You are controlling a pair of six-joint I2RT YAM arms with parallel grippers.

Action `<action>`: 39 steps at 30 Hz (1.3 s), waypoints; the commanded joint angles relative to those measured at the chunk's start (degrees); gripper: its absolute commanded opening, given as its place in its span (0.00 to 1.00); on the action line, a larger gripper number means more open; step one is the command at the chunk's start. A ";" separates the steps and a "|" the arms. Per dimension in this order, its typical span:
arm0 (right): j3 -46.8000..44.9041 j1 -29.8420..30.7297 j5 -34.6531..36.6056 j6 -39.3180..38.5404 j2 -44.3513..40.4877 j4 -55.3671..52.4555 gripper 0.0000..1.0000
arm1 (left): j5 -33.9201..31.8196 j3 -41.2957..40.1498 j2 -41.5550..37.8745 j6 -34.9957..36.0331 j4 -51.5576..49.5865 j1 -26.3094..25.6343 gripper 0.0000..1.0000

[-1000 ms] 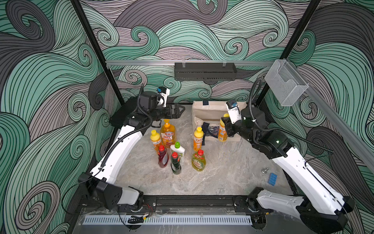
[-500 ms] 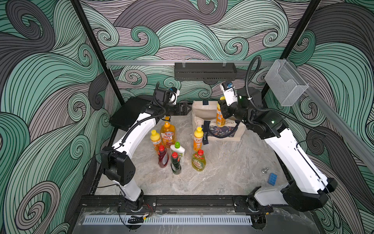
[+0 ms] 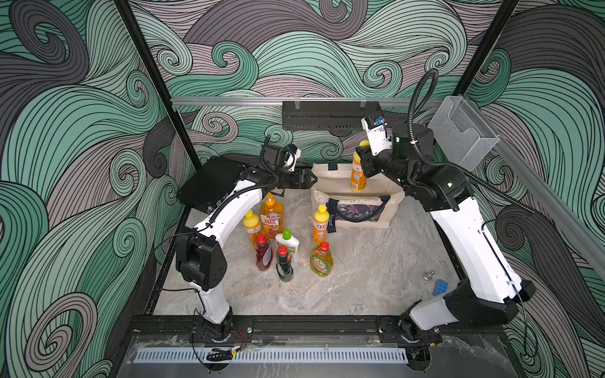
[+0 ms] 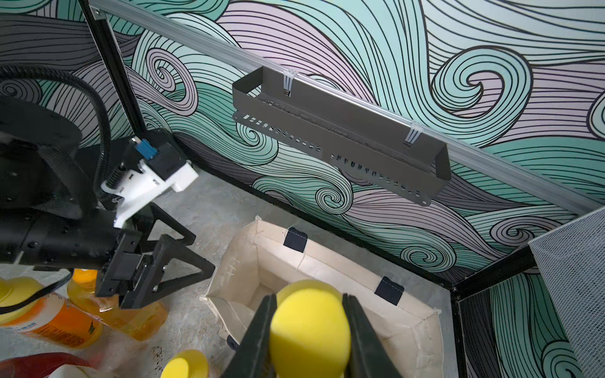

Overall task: Pack dish soap into the shopping bag
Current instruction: Place the bottle of dish soap in the shopping bag.

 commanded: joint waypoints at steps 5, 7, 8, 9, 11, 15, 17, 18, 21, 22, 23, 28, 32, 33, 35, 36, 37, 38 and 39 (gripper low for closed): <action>4.66 -2.55 0.30 -2.13 1.47 5.23 0.00 | 0.29 2.80 2.24 1.26 -1.79 -1.23 0.83; 3.14 -3.66 0.24 -2.16 1.46 6.53 0.00 | 0.28 2.68 2.51 1.31 -2.01 -1.67 0.80; 1.80 -4.37 0.17 -1.94 1.37 7.44 0.00 | 0.27 2.57 2.60 1.36 -2.09 -1.94 0.79; 0.36 -5.24 -0.05 -1.33 1.22 8.42 0.00 | 0.17 2.47 2.61 1.36 -2.17 -2.21 0.78; -2.32 -6.94 -1.35 0.03 0.97 10.30 0.00 | 0.28 2.27 2.55 1.40 -2.27 -2.54 0.74; -7.23 -9.22 -1.78 1.28 0.69 14.15 0.00 | -0.22 2.26 2.38 1.90 -2.98 -3.10 0.68; -8.76 -10.08 -1.82 1.81 0.81 15.31 0.00 | -0.40 2.18 2.34 1.94 -3.04 -3.30 0.67; -9.61 -10.46 -1.78 2.11 0.79 15.95 0.00 | -0.35 2.25 2.42 2.00 -2.98 -3.31 0.65; -13.00 -11.58 -1.36 2.67 0.23 18.46 0.00 | -0.50 2.43 2.85 2.02 -3.05 -3.31 0.61; -14.05 -12.00 -1.32 2.93 -0.02 19.27 0.00 | -0.51 2.46 2.98 2.14 -3.20 -3.31 0.60; -15.14 -12.52 -1.38 3.20 -0.14 19.97 0.00 | -0.51 2.48 3.23 2.18 -3.15 -3.31 0.59; -18.79 -14.96 -1.40 3.87 0.20 22.04 0.00 | -0.69 3.12 4.07 2.62 -4.08 -3.33 0.45; -22.57 -16.46 -1.47 4.31 0.29 25.07 0.00 | -0.69 3.14 3.88 3.06 -4.71 -3.31 0.41; -23.32 -16.66 -1.51 4.35 0.44 25.63 0.00 | -0.69 3.12 3.77 3.11 -4.77 -3.36 0.40; -24.74 -16.83 -1.24 4.33 0.54 26.62 0.00 | -0.78 3.06 3.54 3.38 -5.08 -3.31 0.37; -25.55 -16.92 -1.05 4.35 0.56 26.64 0.00 | -0.80 3.14 3.45 3.47 -5.24 -3.32 0.36; -26.25 -17.03 -0.82 4.35 0.57 28.74 0.00 | -0.86 3.19 3.31 3.55 -5.41 -3.38 0.36; -27.04 -17.15 -0.52 4.40 0.54 29.52 0.00 | -0.85 3.14 3.20 3.64 -5.65 -3.31 0.36; -27.61 -17.43 -0.39 4.51 0.55 29.96 0.00 | -0.82 3.08 3.09 3.93 -5.79 -3.38 0.36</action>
